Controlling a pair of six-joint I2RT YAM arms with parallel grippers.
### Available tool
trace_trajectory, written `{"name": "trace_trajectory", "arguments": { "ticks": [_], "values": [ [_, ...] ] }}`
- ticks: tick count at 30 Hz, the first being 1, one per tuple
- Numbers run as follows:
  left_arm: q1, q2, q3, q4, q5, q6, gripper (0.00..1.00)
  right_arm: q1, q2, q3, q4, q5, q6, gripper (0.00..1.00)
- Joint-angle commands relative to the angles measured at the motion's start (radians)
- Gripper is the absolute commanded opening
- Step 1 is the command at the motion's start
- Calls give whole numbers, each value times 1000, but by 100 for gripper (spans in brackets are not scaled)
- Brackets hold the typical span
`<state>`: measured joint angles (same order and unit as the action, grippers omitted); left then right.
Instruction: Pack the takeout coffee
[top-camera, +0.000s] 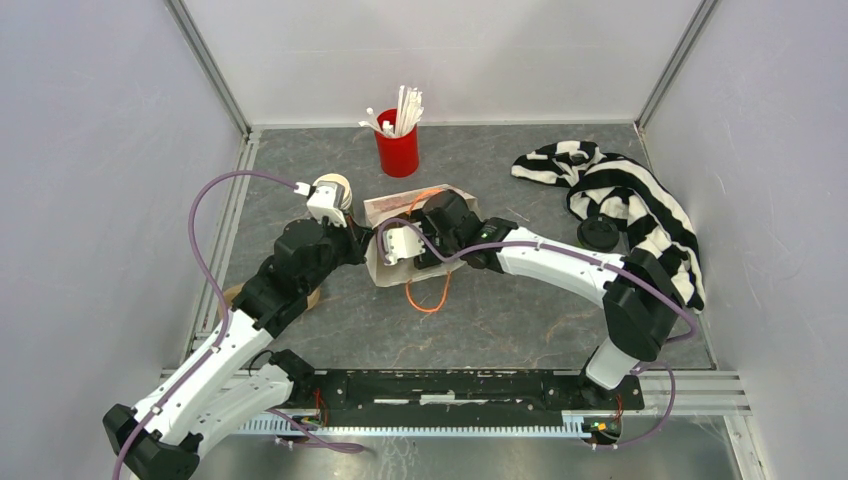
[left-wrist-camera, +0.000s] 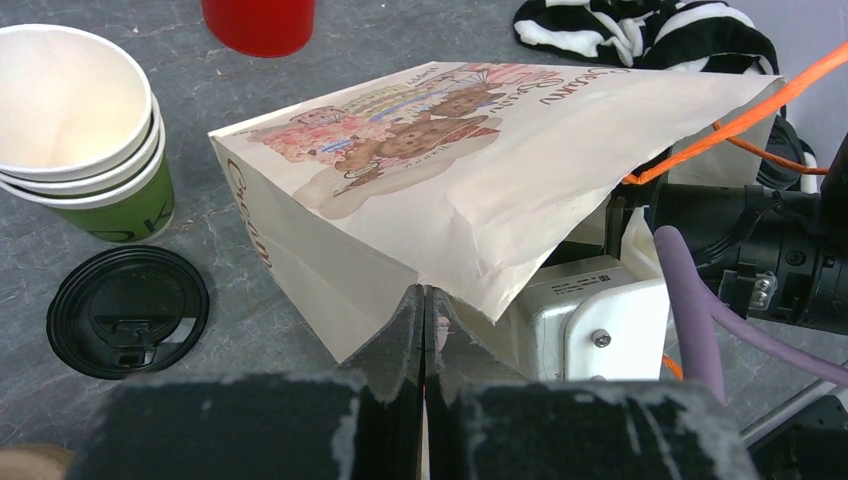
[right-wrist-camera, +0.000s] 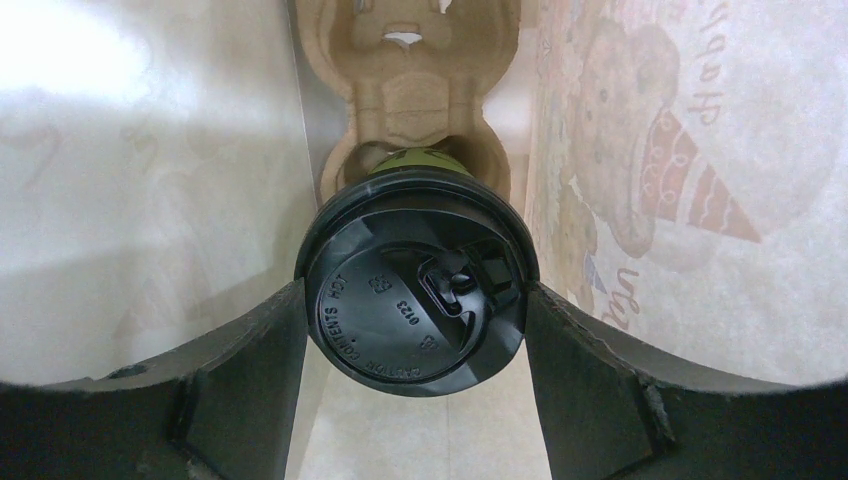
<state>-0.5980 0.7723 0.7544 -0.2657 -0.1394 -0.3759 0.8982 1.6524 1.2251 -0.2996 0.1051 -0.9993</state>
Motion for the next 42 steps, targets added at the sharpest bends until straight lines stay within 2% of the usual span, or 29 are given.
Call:
{"name": "trace_trajectory", "arguments": {
  "ticks": [1,7,24,33,42],
  "values": [
    [-5,1,44,-5,-12,12,2,-5,-1,-25,116,-9,27,33],
    [-5,9,59,-21,-11,12,2,-8,19,-36,174,1,28,33],
    [-5,71,210,-175,68,-78,2,2,-48,-32,33,-53,166,35],
    [-5,110,311,-285,134,-201,2,3,-94,-3,-99,-84,282,35],
    [-6,191,442,-430,215,-320,2,34,-108,67,-338,-103,396,36]
  ]
}}
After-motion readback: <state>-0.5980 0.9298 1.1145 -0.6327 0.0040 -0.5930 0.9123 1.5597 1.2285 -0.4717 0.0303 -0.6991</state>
